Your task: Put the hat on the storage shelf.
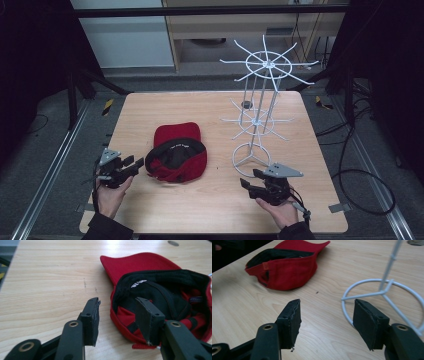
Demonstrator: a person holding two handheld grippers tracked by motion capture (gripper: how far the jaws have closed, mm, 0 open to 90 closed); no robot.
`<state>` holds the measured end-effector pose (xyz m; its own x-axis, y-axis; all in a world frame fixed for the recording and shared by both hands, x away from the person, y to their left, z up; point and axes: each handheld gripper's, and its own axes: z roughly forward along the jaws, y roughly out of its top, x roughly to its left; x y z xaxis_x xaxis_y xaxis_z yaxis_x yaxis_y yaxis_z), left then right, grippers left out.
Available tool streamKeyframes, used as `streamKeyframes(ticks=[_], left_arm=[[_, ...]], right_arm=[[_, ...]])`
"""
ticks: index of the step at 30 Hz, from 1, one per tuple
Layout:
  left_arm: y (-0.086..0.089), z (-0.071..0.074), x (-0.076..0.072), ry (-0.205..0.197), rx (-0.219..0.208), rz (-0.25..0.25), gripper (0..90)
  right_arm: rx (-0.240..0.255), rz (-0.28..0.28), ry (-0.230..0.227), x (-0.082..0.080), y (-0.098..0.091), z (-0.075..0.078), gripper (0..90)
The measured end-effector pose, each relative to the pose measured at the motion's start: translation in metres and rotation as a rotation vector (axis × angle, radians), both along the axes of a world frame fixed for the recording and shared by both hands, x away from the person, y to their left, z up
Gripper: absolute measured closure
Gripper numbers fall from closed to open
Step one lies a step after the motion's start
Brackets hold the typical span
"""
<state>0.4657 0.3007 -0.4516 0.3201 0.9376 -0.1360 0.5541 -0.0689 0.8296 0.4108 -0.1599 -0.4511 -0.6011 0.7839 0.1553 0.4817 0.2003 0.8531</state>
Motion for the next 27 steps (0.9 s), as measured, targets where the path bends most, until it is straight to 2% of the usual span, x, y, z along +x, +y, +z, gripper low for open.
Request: streamKeyframes(ticks=[6,11,14,18,23,25,27], left_arm=[[-0.010,-0.004,0.017,0.040,0.008,-0.013,58.4],[-0.016,-0.011,0.024,0.105,0.042,-0.038,66.3],[-0.015,-0.012,0.023,0.134,0.062,-0.033,76.2],[-0.012,-0.014,0.023,0.166,0.056,-0.043,87.5],[-0.013,-0.014,0.021,0.167,0.065,-0.071,89.0],[-0.016,-0.013,0.016,0.174,0.059,-0.103,89.3],[-0.017,-0.012,0.011,0.175,0.070,-0.129,89.4]], right_arm=[[-0.015,0.033,0.010,0.003,0.013,-0.003,41.4],[-0.021,0.034,0.017,0.005,0.017,-0.004,41.7],[-0.018,0.038,0.013,0.007,0.019,-0.005,42.2],[-0.023,0.048,0.022,0.011,0.027,-0.005,42.7],[-0.027,0.064,0.018,0.016,0.038,-0.002,42.9],[-0.023,0.079,0.011,0.021,0.049,0.001,43.0],[-0.022,0.088,0.010,0.023,0.056,0.003,43.1]])
